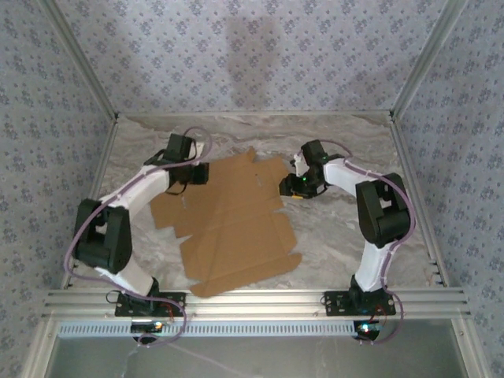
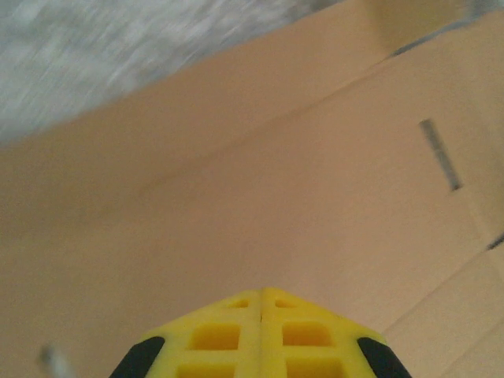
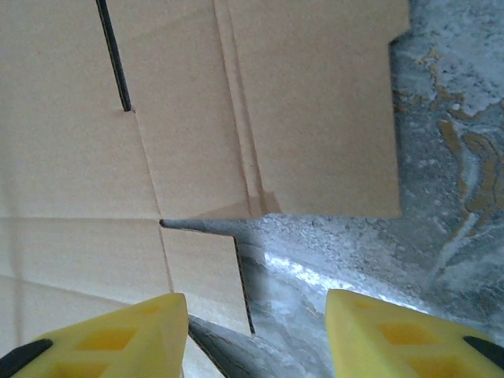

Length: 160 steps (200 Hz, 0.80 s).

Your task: Fold the paper box

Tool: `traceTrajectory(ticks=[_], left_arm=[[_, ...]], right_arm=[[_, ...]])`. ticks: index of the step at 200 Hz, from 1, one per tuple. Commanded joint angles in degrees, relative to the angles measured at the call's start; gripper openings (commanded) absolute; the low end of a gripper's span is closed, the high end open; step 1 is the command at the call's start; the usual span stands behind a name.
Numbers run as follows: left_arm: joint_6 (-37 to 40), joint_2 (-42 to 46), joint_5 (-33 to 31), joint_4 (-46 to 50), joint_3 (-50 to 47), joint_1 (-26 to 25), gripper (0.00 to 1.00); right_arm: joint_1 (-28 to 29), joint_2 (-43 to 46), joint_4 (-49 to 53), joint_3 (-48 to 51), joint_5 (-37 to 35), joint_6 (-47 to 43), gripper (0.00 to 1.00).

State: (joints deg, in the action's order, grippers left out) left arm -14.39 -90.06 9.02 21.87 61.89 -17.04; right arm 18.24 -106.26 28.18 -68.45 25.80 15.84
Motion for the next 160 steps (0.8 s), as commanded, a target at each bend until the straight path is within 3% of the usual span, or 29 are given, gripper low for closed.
traceTrajectory(ticks=[1,27,45,111,160], left_arm=[[-13.4,5.3,-5.5,-3.6,-5.9,3.8,0.0],[-19.6,-0.1,0.9,-8.8,-10.4,9.1,0.0],[-20.3,-3.8,3.2,-10.6,-11.0,9.8,0.0],[-18.2,-7.8,0.5,-10.0,-11.8,9.7,0.0],[-18.7,-8.6,-0.5,-9.4,-11.8,9.7,0.0]], right_arm=[[0.2,-1.9,2.2,-1.9,3.8,1.0,0.54],[0.0,-2.9,2.3,-2.5,5.9,1.2,0.57],[0.0,-3.8,2.4,-2.8,7.2,1.4,0.58],[1.1,-7.5,3.5,-4.2,10.2,2.3,0.6],[3.4,-6.2,2.5,-3.7,16.3,5.4,0.51]])
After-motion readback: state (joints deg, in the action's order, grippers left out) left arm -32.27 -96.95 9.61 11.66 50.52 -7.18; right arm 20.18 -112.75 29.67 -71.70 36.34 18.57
